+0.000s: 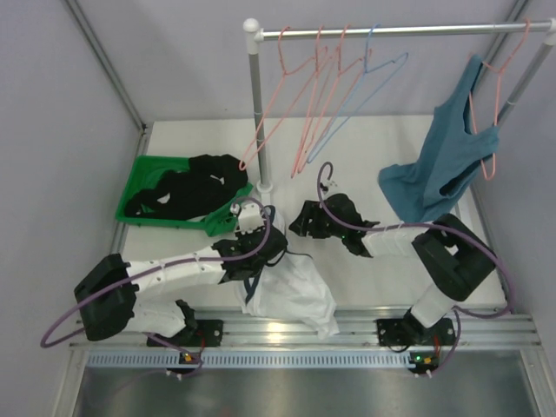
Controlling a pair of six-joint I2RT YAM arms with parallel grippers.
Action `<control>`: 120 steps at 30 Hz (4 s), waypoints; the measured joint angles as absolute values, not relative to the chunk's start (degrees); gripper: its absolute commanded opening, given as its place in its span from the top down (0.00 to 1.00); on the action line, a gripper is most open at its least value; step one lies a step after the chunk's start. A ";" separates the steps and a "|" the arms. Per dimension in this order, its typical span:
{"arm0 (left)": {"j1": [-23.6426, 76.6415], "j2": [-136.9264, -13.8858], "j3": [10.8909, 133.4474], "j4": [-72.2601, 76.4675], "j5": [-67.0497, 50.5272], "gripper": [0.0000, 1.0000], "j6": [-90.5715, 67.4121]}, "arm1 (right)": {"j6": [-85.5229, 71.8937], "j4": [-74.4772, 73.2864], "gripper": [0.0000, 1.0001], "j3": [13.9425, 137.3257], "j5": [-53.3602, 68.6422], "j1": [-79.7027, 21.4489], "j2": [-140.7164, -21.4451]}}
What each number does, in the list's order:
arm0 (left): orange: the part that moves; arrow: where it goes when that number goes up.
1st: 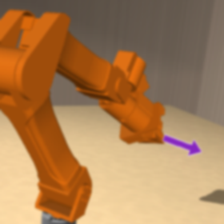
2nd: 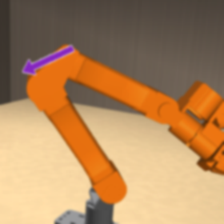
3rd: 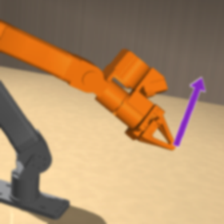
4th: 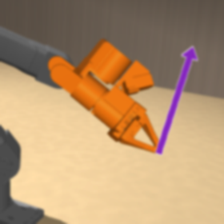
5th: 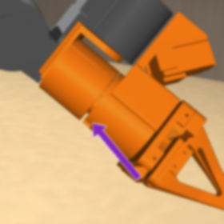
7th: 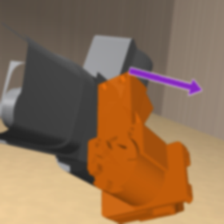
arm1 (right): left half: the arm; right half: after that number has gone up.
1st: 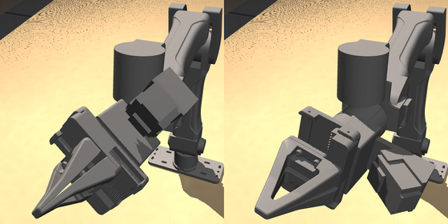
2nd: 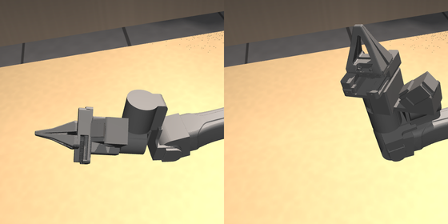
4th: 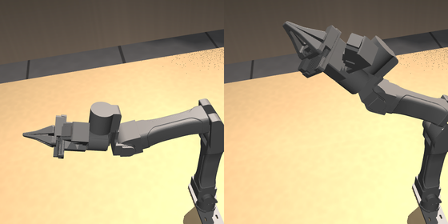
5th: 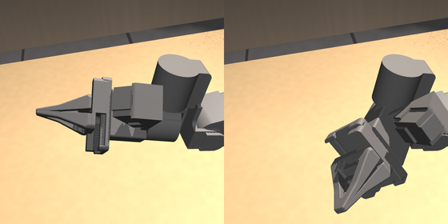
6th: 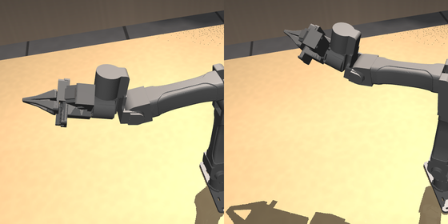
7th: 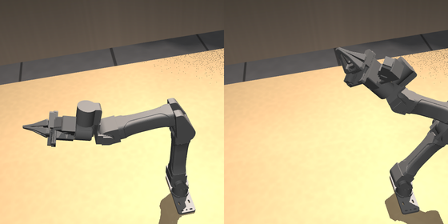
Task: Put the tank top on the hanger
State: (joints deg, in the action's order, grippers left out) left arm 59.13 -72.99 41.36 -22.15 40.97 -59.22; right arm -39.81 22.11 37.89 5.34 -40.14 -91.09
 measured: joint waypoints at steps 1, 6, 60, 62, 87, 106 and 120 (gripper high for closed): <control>58.98 -74.19 41.36 -21.15 40.45 0.60 -58.43 | -40.40 23.22 0.37 38.35 5.91 -40.14 -92.71; 56.73 -78.41 41.39 -17.91 38.85 0.60 -55.75 | -42.57 26.98 0.39 39.51 7.60 -40.14 -98.50; 51.57 -87.57 46.92 -10.22 35.16 1.00 -37.76 | -45.04 29.52 0.83 45.54 10.68 -40.97 -105.69; 51.51 -85.54 45.30 -10.22 35.27 1.00 -37.74 | -45.21 29.67 0.91 45.56 10.66 -41.25 -105.73; 51.40 -47.70 34.20 -13.61 29.21 1.00 -41.06 | -47.72 28.86 1.00 27.77 0.75 -43.18 -76.27; 51.40 -27.38 49.12 -25.02 20.99 1.00 -39.48 | -43.83 -14.44 1.00 39.83 -12.47 -43.83 -29.82; 51.40 -40.47 76.05 -26.74 14.76 1.00 -31.86 | -35.73 -31.77 1.00 75.46 -12.60 -43.86 -39.46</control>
State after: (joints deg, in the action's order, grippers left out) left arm 51.40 -40.47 76.05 -26.74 14.76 -31.86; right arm -35.73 -31.77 75.46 -12.60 -43.86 -39.46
